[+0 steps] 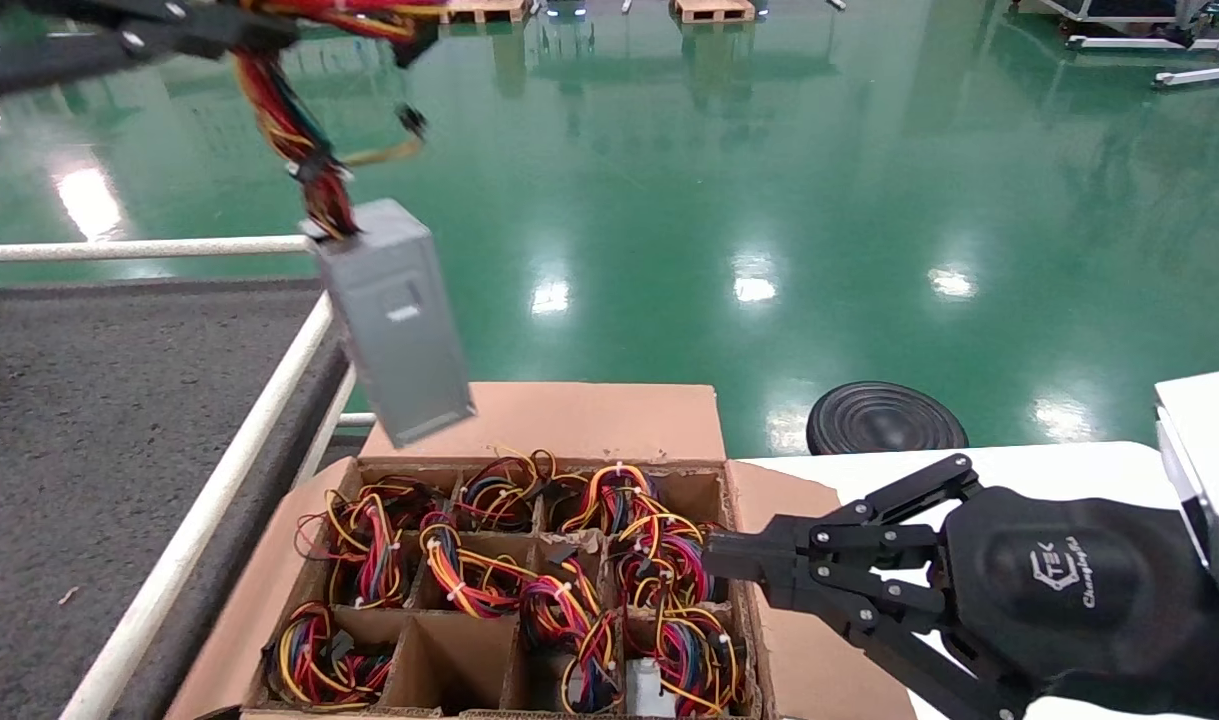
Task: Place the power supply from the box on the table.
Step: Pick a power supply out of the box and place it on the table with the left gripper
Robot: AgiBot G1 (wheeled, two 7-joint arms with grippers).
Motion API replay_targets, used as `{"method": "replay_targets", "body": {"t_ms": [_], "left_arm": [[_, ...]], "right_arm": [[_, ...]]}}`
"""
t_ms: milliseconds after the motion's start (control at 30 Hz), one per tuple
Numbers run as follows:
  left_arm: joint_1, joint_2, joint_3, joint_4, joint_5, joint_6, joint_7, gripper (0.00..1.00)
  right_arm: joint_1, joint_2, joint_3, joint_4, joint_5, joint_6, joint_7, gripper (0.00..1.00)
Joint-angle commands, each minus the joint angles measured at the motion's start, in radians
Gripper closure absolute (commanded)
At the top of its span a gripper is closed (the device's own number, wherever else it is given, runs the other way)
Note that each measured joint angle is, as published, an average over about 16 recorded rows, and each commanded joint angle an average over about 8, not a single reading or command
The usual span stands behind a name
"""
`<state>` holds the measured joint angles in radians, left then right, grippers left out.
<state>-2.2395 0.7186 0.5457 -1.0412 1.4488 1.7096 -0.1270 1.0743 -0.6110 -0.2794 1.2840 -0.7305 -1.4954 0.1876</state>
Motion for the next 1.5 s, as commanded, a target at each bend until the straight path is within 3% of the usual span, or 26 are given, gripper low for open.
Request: {"method": "replay_targets", "body": {"t_ms": [33, 433, 767, 1100, 1500], "left_arm": [[-0.020, -0.009, -0.007, -0.008, 0.028, 0.002, -0.001, 1.00], [-0.182, -0.087, 0.043, 0.036, 0.236, 0.023, -0.015, 1.00], [-0.264, -0.164, 0.100, 0.092, 0.340, 0.029, -0.031, 1.00], [-0.298, -0.239, 0.177, 0.167, 0.379, 0.030, -0.046, 1.00], [-0.291, -0.285, 0.290, 0.281, 0.337, 0.030, -0.044, 1.00]], "right_arm": [[0.000, 0.000, 0.000, 0.000, 0.000, 0.000, 0.000, 1.00], [0.000, 0.000, 0.000, 0.000, 0.000, 0.000, 0.000, 1.00], [0.000, 0.000, 0.000, 0.000, 0.000, 0.000, 0.000, 1.00], [0.000, 0.000, 0.000, 0.000, 0.000, 0.000, 0.000, 1.00], [0.000, 0.000, 0.000, 0.000, 0.000, 0.000, 0.000, 1.00]]}}
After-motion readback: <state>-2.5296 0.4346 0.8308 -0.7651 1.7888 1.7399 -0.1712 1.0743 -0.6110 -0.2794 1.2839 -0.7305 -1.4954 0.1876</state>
